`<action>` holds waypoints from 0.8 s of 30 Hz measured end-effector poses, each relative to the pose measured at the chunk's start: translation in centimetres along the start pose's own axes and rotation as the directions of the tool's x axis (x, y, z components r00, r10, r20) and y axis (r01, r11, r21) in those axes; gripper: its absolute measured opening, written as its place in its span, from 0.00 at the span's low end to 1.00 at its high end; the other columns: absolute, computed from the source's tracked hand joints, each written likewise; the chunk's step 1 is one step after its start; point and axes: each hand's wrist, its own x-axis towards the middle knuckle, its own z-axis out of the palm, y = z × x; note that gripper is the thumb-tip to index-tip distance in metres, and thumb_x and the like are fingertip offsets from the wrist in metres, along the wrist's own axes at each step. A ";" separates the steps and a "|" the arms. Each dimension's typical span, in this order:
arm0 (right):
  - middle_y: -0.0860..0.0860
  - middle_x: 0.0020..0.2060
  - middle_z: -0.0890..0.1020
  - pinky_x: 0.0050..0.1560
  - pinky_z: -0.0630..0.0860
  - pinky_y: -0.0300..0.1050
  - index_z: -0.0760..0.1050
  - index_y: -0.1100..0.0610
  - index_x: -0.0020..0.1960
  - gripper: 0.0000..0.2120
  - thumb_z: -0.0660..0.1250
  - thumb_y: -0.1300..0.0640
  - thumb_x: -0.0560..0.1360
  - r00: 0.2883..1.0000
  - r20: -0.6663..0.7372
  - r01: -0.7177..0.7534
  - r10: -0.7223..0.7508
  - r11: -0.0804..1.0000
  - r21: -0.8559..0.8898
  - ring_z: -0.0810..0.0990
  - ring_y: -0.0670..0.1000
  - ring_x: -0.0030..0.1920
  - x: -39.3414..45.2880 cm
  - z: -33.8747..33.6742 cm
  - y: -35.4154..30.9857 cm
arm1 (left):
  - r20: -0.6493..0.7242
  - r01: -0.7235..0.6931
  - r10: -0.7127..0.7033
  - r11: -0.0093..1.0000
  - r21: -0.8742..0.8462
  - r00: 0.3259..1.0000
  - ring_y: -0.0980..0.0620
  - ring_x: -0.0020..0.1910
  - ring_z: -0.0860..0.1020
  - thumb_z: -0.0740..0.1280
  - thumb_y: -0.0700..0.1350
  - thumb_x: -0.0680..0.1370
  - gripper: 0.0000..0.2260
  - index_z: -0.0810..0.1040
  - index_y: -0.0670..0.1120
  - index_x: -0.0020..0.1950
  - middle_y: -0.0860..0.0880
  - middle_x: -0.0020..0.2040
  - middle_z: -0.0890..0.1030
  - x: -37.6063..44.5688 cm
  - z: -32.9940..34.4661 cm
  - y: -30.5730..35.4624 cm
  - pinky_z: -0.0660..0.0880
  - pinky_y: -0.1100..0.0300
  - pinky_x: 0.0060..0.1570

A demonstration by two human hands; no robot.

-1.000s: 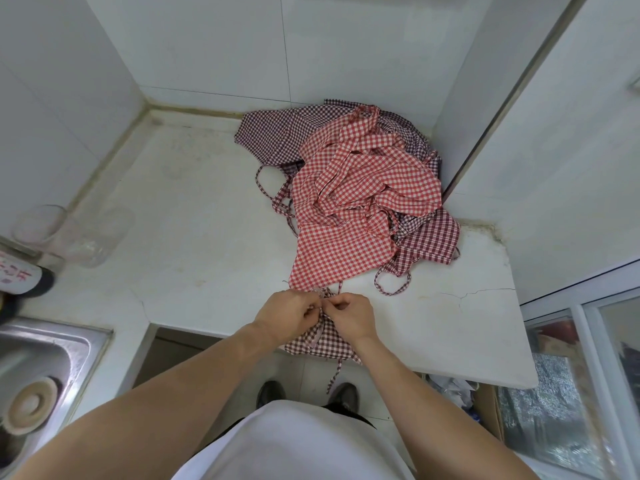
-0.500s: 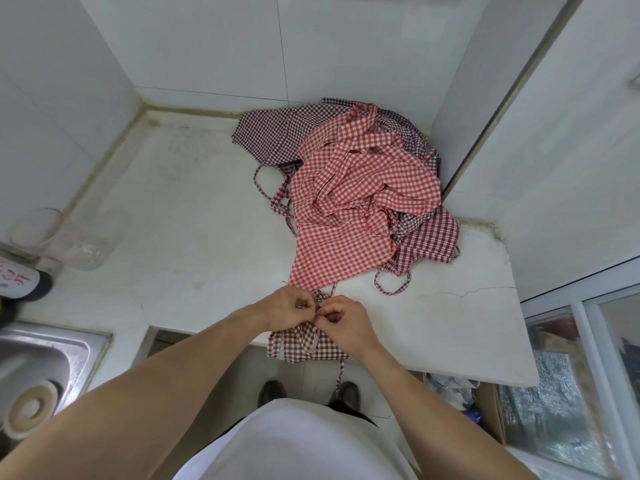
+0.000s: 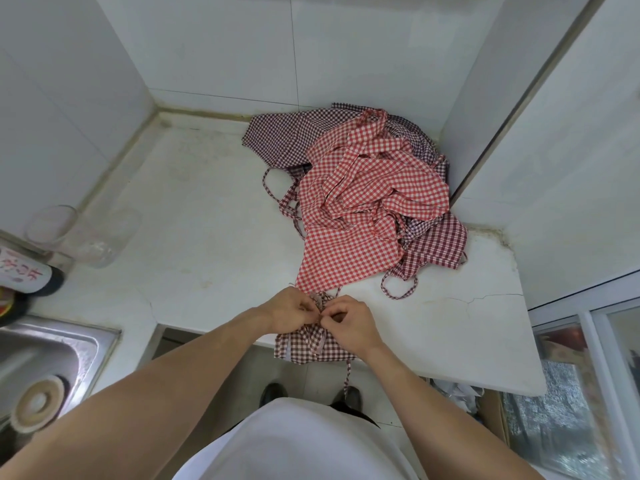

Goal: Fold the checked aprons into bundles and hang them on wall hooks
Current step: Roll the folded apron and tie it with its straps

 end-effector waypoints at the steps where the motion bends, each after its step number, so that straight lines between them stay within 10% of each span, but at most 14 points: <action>1: 0.44 0.45 0.82 0.54 0.77 0.37 0.86 0.52 0.43 0.05 0.75 0.60 0.70 1.000 -0.009 0.021 -0.021 1.000 0.001 0.80 0.42 0.49 -0.2 0.1 0.0 | 0.023 0.032 -0.032 0.999 0.000 0.999 0.52 0.50 0.79 0.68 0.47 0.79 0.09 0.86 0.46 0.51 0.50 0.49 0.83 0.0 -0.2 0.1 0.74 0.63 0.49; 8: 0.45 0.46 0.80 0.53 0.76 0.32 0.85 0.55 0.43 0.05 0.77 0.63 0.69 0.975 -0.170 0.146 -0.142 0.989 0.012 0.80 0.42 0.48 -1.3 1.2 0.2 | 0.103 0.149 -0.146 0.988 -0.027 0.984 0.49 0.46 0.79 0.66 0.46 0.80 0.11 0.82 0.40 0.46 0.44 0.47 0.82 0.2 -1.0 0.6 0.74 0.61 0.44; 14: 0.48 0.48 0.78 0.57 0.71 0.42 0.84 0.56 0.43 0.04 0.76 0.61 0.69 0.914 -0.206 0.285 -0.351 0.913 -0.292 0.73 0.46 0.52 -1.8 1.6 0.3 | 0.147 0.281 -0.243 0.891 -0.358 0.959 0.56 0.23 0.65 0.65 0.43 0.80 0.12 0.69 0.45 0.38 0.51 0.27 0.68 -0.2 -0.3 0.4 0.61 0.64 0.24; 24: 0.46 0.49 0.81 0.57 0.73 0.51 0.86 0.56 0.45 0.04 0.77 0.59 0.70 0.932 -0.294 0.161 -0.214 0.967 -0.196 0.77 0.48 0.52 -2.2 2.4 -0.2 | 0.127 0.317 -0.294 0.803 -0.504 0.947 0.55 0.22 0.60 0.68 0.41 0.79 0.18 0.65 0.48 0.32 0.49 0.25 0.64 -0.6 0.2 0.1 0.56 0.63 0.23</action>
